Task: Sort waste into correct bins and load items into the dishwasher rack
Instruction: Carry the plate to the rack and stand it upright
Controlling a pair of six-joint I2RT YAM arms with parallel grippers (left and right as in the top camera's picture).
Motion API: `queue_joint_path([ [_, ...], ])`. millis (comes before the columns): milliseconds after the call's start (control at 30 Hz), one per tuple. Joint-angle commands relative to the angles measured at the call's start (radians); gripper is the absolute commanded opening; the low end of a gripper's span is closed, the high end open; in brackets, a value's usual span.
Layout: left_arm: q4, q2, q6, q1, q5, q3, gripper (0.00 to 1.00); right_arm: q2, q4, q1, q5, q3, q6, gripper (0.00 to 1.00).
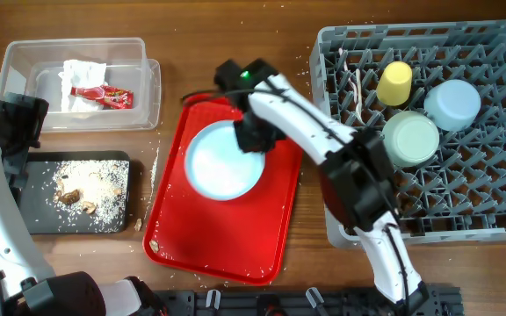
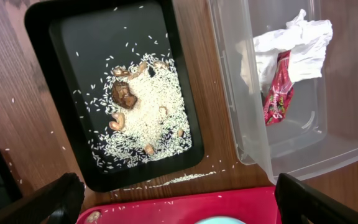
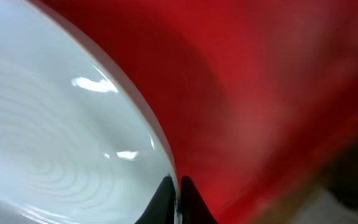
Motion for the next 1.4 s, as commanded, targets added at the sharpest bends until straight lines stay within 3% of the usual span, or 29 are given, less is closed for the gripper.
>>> queue_joint_path([
  [0, 0.000, 0.001, -0.010, 0.004, 0.001, 0.003, 1.00, -0.187, -0.045, -0.122, 0.242, 0.071, 0.071, 0.04],
  [267, 0.000, 0.001, -0.010, 0.004, 0.001, 0.003, 1.00, -0.413, -0.082, -0.336, 0.478, 0.071, 0.065, 0.04],
  [400, 0.000, 0.001, -0.010, 0.004, 0.001, 0.003, 1.00, -0.411, -0.049, -0.336, 0.667, 0.042, 0.066, 0.04],
  [600, -0.001, 0.001, -0.010, 0.004, 0.001, 0.003, 1.00, -0.402, 0.114, -0.323, 0.842, -0.143, 0.071, 0.04],
  [900, 0.000, 0.001, -0.010, 0.004, 0.001, 0.003, 1.00, -0.400, 0.216, -0.319, 0.663, -0.244, 0.061, 0.04],
  [933, 0.000, 0.001, -0.010, 0.004, 0.001, 0.003, 1.00, -0.401, 0.218, -0.314, 0.619, -0.243, 0.061, 0.14],
  [1000, 0.000, 0.001, -0.010, 0.004, 0.001, 0.003, 1.00, -0.406, 0.219, -0.303, 0.557, -0.240, 0.063, 0.65],
  [1067, 0.000, 0.001, -0.010, 0.004, 0.001, 0.003, 1.00, -0.427, 0.212, -0.295, 0.481, -0.219, 0.065, 1.00],
  [1200, -0.001, 0.001, -0.010, 0.004, 0.001, 0.003, 1.00, -0.552, 0.154, -0.291, 0.345, -0.183, 0.076, 1.00],
  [1367, 0.000, 0.001, -0.010, 0.005, 0.001, 0.003, 1.00, -0.795, -0.004, -0.241, 0.331, -0.208, 0.200, 1.00],
])
